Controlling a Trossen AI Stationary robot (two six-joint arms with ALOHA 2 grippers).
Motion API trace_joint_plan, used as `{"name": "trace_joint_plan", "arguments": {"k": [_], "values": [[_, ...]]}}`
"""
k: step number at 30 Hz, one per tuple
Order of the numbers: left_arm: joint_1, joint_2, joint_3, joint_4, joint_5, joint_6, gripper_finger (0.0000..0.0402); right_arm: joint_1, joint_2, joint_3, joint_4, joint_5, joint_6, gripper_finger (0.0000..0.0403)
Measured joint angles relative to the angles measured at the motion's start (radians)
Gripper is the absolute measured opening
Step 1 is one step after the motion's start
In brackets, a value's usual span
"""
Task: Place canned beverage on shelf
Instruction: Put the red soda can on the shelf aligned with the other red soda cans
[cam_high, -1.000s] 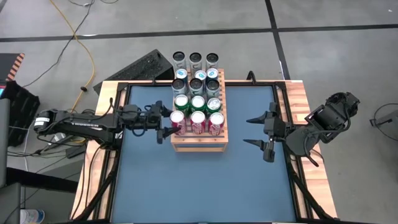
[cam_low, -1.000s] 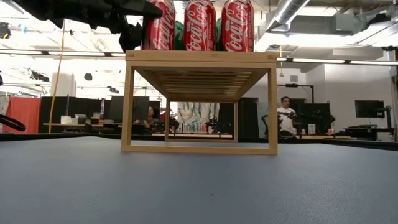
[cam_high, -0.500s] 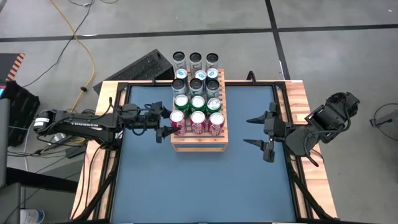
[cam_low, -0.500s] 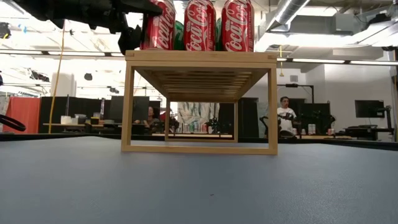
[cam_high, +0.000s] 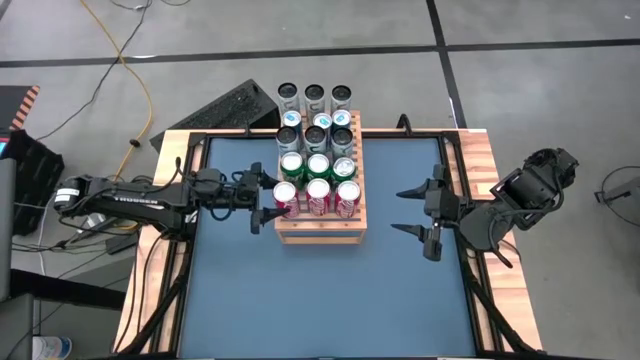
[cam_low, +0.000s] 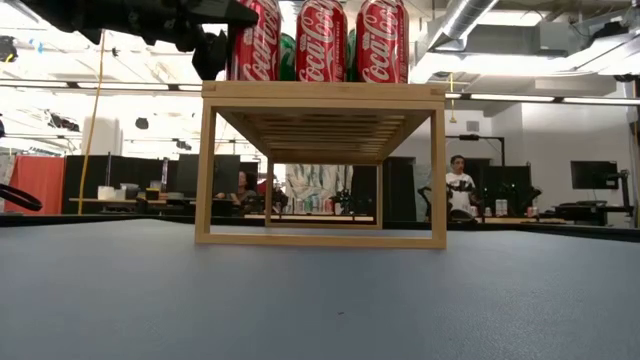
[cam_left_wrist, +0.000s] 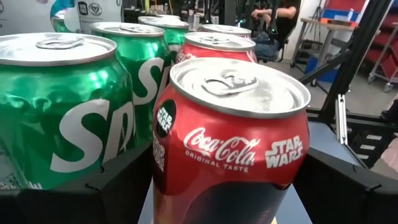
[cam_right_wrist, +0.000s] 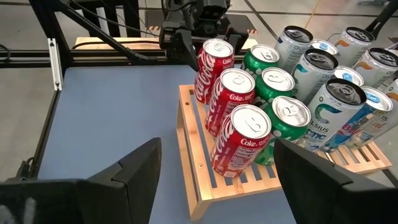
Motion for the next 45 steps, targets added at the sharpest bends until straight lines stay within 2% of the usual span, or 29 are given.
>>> {"name": "trace_joint_plan", "arguments": {"k": [10,18,26,32,39,45], "values": [[-0.001,0.0,0.0,0.007,-0.043,-0.015,0.0334,0.003,0.0,0.0,0.0,-0.002,0.0,0.0292],[-0.004,0.0,0.0,0.004,-0.065,-0.008,0.0344,0.003,0.0,0.0,0.0,-0.051,0.001,0.0292],[-0.009,0.0,0.022,-0.038,-0.036,-0.021,0.0358,0.003,0.0,0.0,0.0,-0.052,0.001,0.0292],[-0.01,-0.001,0.04,-0.059,-0.042,0.028,0.0359,0.003,0.0,0.0,0.0,-0.052,0.008,0.0292],[-0.015,-0.036,0.04,-0.072,-0.042,0.031,0.0359,0.003,0.0,-0.012,-0.004,-0.053,0.027,0.0292],[-0.015,-0.104,0.04,-0.172,-0.046,-0.006,0.0359,0.003,0.0,-0.021,-0.006,-0.068,0.029,0.0292]]}}
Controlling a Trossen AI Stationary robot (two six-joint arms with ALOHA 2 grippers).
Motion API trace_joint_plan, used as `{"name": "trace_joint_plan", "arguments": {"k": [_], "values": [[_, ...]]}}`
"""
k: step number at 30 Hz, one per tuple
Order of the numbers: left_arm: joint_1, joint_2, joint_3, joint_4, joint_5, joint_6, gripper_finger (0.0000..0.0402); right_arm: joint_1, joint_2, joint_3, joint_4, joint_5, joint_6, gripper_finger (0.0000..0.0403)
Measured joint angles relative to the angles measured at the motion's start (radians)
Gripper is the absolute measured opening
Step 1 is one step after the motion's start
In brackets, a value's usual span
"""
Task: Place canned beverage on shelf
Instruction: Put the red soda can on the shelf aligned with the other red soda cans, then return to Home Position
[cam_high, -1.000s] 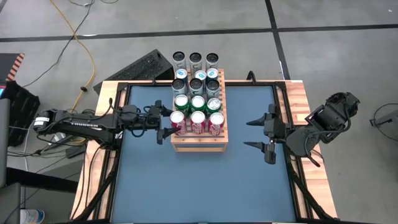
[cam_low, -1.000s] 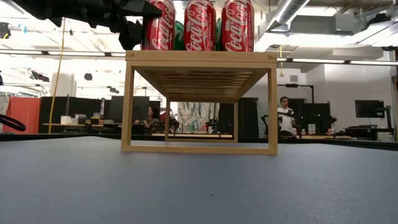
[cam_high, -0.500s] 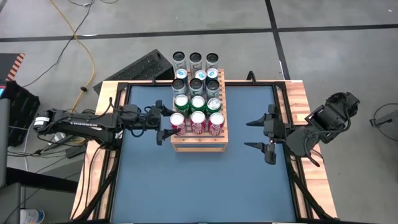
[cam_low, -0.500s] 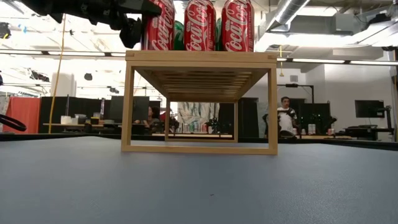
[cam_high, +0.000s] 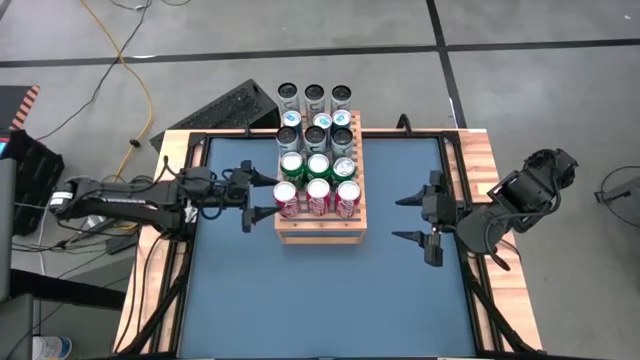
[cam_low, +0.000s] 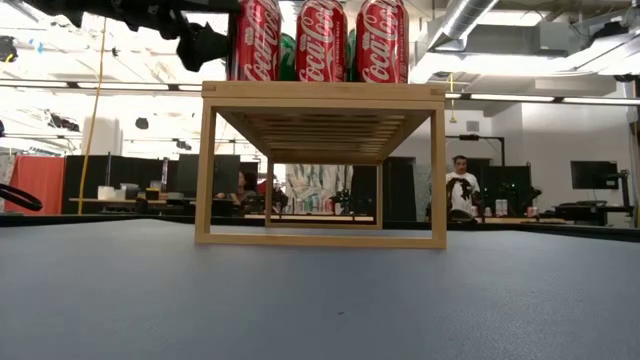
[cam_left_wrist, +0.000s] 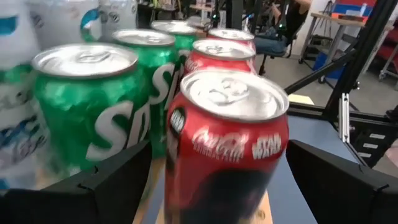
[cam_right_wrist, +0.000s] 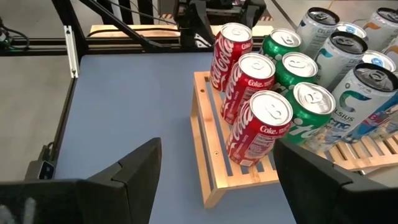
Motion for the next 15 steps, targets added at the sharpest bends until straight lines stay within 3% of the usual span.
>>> {"name": "trace_joint_plan", "arguments": {"k": [9,15], "values": [[0.0,-0.145,0.0,-0.159,-0.063,-0.028,0.0359,0.0,0.001,0.0,0.0,0.002,-0.001,0.0292],[0.0,-0.256,0.0,-0.195,-0.101,-0.123,0.0353,-0.002,0.031,0.0,-0.003,0.086,-0.003,0.0292]]}}
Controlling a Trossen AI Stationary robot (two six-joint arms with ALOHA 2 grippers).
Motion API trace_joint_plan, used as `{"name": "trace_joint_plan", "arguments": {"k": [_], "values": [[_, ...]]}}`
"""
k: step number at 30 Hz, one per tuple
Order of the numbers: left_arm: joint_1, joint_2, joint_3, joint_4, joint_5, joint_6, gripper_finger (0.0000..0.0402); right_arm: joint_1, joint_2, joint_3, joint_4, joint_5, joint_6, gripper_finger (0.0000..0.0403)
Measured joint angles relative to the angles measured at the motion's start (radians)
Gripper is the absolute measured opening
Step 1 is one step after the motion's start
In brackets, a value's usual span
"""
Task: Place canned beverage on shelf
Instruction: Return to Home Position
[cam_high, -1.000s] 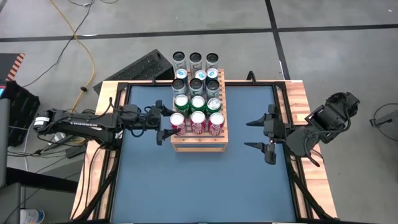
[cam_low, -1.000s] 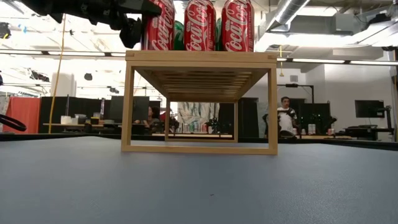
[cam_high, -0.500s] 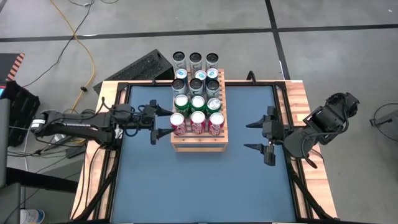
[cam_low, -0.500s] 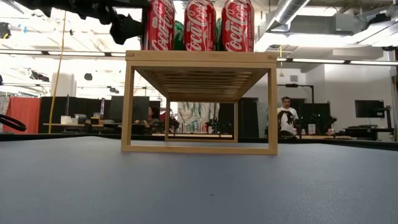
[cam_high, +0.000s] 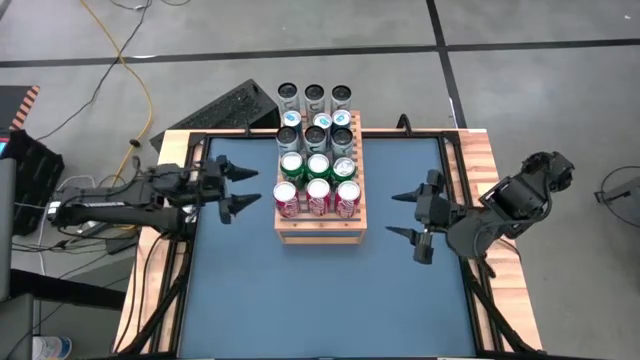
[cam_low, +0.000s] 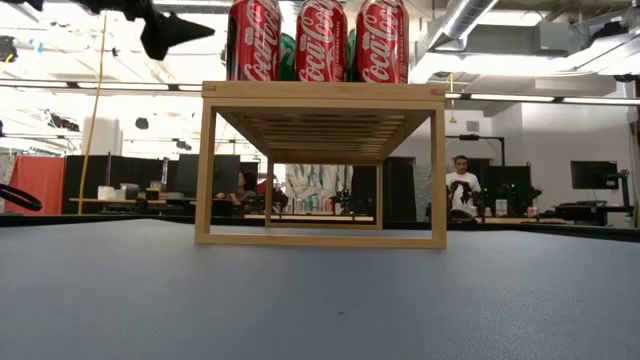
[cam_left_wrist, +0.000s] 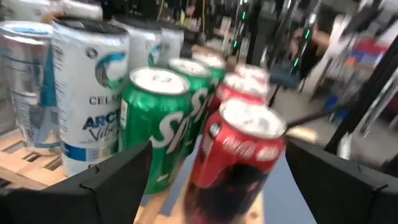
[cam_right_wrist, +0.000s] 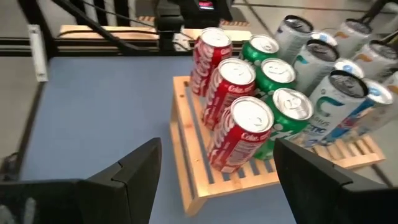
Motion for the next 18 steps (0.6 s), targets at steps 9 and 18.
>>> {"name": "trace_joint_plan", "arguments": {"k": [9,18], "values": [[-0.149,-0.063,0.055,0.219,-0.021,-0.097,0.0352,0.022,0.06,0.002,0.082,0.094,-0.059,0.0292],[-0.293,0.12,0.521,-0.138,-0.092,-0.151,0.0352,0.061,-0.062,0.063,0.146,0.214,-0.292,0.0292]]}}
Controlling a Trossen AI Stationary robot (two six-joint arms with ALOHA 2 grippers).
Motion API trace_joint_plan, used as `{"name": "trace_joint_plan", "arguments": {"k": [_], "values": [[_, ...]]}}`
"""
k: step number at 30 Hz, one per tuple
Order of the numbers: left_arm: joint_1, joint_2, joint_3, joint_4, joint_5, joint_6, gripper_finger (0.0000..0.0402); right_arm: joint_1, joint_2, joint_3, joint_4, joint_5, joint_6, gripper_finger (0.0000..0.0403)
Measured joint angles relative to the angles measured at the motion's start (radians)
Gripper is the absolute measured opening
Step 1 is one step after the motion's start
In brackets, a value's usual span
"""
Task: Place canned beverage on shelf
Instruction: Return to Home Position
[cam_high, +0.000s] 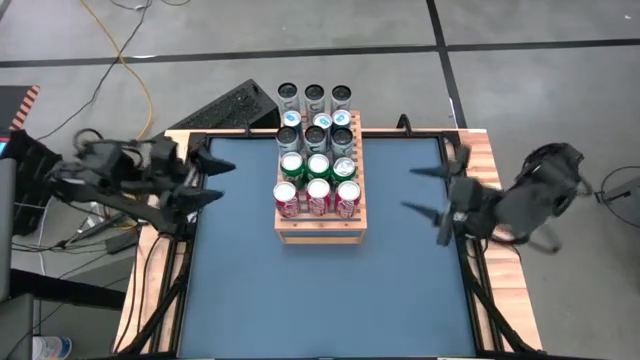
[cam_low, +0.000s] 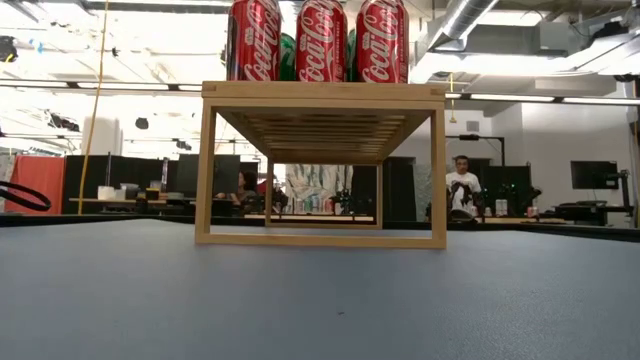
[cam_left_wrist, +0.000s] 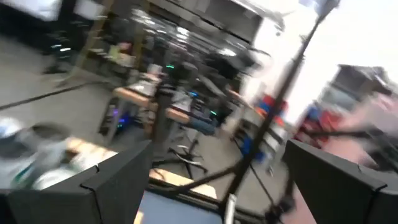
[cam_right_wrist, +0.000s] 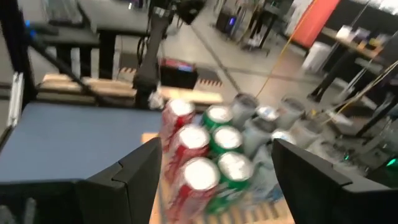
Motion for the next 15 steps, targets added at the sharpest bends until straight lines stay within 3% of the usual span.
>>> {"name": "trace_joint_plan", "arguments": {"k": [4,8,12,15], "values": [[-0.021,0.051,0.169,-0.086,0.127,0.075,0.0352,-0.01,-0.082,0.0,0.067,0.015,-0.09,0.0292],[-0.025,0.073,0.241,-0.095,0.219,0.069,0.0352,-0.008,-0.142,0.001,0.061,0.012,0.02,0.0292],[-0.025,0.076,0.246,-0.058,0.221,0.032,0.0352,-0.008,-0.174,0.001,0.068,-0.001,0.111,0.0292],[-0.025,0.077,0.246,-0.075,0.188,0.042,0.0352,-0.019,-0.197,0.0,0.092,0.021,0.061,0.0292]]}}
